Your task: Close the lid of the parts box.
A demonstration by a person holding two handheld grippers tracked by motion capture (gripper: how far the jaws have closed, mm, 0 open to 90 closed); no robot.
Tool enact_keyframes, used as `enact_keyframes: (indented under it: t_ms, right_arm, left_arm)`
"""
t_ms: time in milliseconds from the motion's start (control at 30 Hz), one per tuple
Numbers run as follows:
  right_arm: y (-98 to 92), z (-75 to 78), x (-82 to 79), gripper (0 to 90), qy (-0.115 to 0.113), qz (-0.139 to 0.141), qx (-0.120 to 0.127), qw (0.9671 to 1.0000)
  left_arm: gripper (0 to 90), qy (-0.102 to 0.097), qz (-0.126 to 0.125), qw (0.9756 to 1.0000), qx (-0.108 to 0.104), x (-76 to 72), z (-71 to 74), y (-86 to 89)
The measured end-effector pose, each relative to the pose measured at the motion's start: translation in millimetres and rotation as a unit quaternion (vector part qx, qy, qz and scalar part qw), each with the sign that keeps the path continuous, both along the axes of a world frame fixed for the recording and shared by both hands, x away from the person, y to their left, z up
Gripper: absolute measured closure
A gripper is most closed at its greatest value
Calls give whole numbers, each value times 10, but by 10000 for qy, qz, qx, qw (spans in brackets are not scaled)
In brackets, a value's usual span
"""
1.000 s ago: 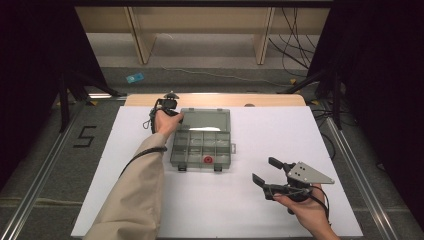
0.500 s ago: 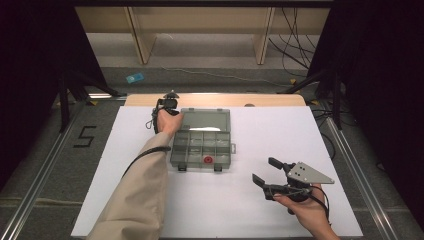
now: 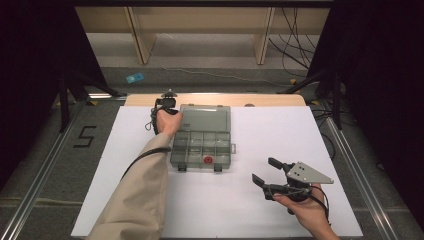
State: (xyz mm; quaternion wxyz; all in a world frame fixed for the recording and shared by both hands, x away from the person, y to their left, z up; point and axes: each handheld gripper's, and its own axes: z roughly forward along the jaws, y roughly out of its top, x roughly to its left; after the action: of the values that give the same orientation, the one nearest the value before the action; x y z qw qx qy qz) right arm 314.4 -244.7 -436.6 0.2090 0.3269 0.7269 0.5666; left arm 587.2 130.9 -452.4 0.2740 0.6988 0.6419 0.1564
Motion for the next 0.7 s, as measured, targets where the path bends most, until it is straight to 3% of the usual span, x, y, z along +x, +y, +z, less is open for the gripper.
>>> enact_keyframes:
  t_ms: [167, 200, 233, 333, 367, 400, 433, 467, 600, 633, 700]
  right_arm:
    - [7, -11, 17, 215, -2, -16, 15, 10000]
    - [14, -14, 23, 216, -17, -31, 43, 10000]
    - [-1, -2, 20, 216, 28, -56, -85, 9999]
    - [16, -17, 50, 217, 8, -87, 29, 10000]
    - [12, -8, 84, 218, 68, -165, -41, 9998]
    - [18, -10, 96, 218, 63, -173, -2, 9998]
    - [18, -10, 96, 218, 63, -173, -2, 9998]
    - [15, 2, 150, 219, 124, -264, -139, 9995]
    - [47, 13, 290, 221, 140, -310, -92, 9994]
    - [63, 35, 395, 222, 126, -397, -136, 9990]
    - [76, 50, 484, 222, 124, -435, -189, 9988]
  left_arm:
    - [900, 5, 123, 9999, -95, -49, 23, 24]
    - [899, -763, -2371, 9428, 2215, 206, 160, 432]
    - [899, -913, -2437, 9428, 2084, 197, 137, 438]
    - [899, -953, -2440, 9427, 2067, 178, 144, 451]
    - [899, -772, -2159, 9565, 1805, 116, 135, 433]
    - [899, -986, -2373, 9452, 2012, 156, 157, 470]
    - [899, -986, -2373, 9452, 2012, 156, 157, 470]
    - [899, -1014, -2448, 9424, 2043, 155, 168, 479]
    - [898, -1061, -2440, 9424, 2025, 130, 173, 486]
    - [898, -966, -2491, 9420, 2030, 122, 192, 490]
    - [899, -1051, -2471, 9424, 1996, 115, 189, 486]
